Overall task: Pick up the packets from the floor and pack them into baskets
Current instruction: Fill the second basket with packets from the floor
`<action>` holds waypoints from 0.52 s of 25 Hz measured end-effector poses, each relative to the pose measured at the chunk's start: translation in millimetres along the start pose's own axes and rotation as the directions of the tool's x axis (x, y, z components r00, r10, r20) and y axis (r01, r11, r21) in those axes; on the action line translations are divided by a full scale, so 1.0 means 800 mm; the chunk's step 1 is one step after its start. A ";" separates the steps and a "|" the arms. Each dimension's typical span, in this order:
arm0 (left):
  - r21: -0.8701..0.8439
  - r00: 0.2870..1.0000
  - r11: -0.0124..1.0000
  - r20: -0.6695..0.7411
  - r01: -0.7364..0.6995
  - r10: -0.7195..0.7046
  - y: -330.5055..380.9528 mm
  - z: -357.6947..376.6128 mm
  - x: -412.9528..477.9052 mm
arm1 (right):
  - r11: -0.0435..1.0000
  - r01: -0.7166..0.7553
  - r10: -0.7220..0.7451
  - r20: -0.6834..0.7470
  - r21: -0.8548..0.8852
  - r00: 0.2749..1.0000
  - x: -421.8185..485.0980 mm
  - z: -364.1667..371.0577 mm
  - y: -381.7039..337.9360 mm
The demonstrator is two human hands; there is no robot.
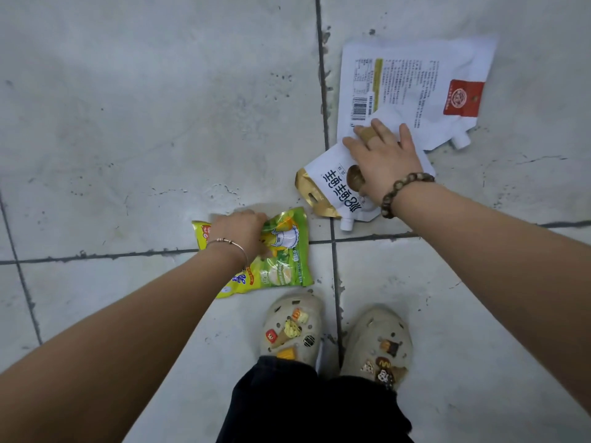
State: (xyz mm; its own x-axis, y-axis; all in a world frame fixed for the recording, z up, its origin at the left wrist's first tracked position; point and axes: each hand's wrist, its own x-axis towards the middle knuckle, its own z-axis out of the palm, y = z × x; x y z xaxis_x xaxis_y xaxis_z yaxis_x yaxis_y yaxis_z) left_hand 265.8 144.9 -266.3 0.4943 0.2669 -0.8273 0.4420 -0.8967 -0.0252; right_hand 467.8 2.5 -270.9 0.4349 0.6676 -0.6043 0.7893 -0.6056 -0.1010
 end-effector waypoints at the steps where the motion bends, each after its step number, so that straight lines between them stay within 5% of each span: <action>1: -0.031 1.000 0.999 -0.014 0.014 -0.015 0.000 -0.001 -0.001 | 1.000 0.002 -0.002 0.005 -0.005 1.000 0.001 -0.003 0.000; 6: -0.289 0.968 0.932 -0.053 0.220 -0.245 -0.004 -0.007 -0.013 | 0.992 0.045 -0.042 0.029 -0.115 0.999 0.010 -0.024 -0.003; 11: -0.766 0.849 0.558 -0.032 0.318 -0.527 -0.016 -0.006 -0.012 | 0.978 0.014 0.005 0.094 -0.206 0.996 0.012 -0.036 0.004; 13: -0.878 0.822 0.399 -0.010 0.266 -0.570 -0.012 -0.006 -0.014 | 0.994 -0.085 0.076 0.132 0.068 0.988 0.001 -0.038 0.017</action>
State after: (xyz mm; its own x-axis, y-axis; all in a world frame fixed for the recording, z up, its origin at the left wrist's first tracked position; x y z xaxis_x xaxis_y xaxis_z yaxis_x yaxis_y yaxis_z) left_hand 259.9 152.0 -254.3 0.1614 0.7337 -0.6601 0.9647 0.0236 0.2621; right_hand 492.0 7.7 -248.7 0.4324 0.5570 -0.7090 0.7184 -0.6881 -0.1024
